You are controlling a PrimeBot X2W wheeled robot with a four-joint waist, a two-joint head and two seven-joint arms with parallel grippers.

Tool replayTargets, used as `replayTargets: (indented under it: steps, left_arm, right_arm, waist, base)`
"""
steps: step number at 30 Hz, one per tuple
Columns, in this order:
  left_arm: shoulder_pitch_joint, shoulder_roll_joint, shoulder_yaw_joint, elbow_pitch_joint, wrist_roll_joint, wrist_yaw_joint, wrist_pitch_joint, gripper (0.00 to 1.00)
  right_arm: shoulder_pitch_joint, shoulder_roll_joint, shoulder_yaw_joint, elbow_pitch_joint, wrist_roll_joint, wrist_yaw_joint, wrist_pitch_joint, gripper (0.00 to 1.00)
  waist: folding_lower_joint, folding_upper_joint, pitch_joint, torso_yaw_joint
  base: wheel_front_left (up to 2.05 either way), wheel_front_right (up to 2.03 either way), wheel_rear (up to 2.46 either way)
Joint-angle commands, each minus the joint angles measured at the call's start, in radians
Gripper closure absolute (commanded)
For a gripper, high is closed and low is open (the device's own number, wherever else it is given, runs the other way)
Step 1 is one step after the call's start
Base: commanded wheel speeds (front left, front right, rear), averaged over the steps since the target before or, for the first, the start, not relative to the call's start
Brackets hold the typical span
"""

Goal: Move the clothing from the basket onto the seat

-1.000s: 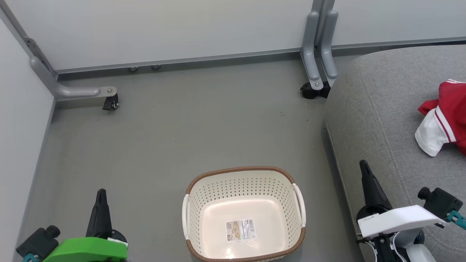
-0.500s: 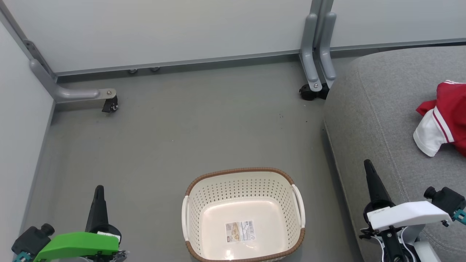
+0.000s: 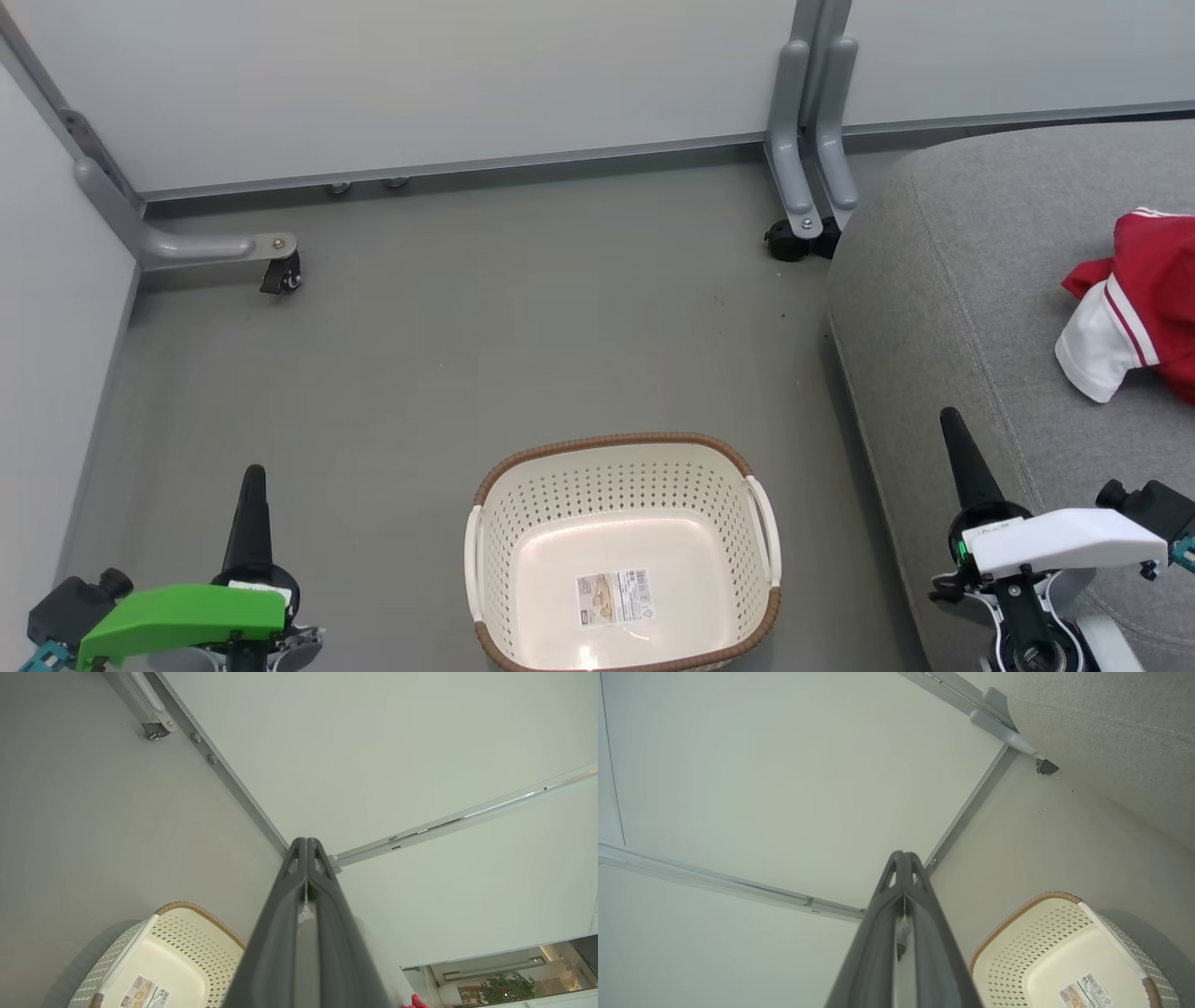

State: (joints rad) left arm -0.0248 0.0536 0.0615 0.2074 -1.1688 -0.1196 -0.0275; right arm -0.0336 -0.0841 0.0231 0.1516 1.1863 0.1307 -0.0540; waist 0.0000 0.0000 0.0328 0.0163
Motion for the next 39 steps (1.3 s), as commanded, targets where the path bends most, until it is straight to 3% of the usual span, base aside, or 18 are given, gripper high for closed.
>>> replayTargets:
  steps: [1, 39]
  left_arm:
    - [-0.025, 0.010, 0.006, -0.002, -0.025, -0.005, 0.008, 1.00]
    - [-0.073, 0.009, 0.032, 0.027, -0.335, -0.012, 0.099, 1.00]
  right_arm:
    - [-0.023, -0.006, -0.006, -0.001, 0.029, 0.000, 0.006, 1.00]
    - [-0.062, 0.000, -0.070, 0.066, 0.343, 0.000, 0.099, 1.00]
  waist:
    - [0.0000, 0.0000, -0.001, 0.000]
    - [0.0000, 0.0000, -0.020, -0.011]
  base:
    - [0.00, 0.00, 0.00]
    - [0.00, 0.00, 0.00]
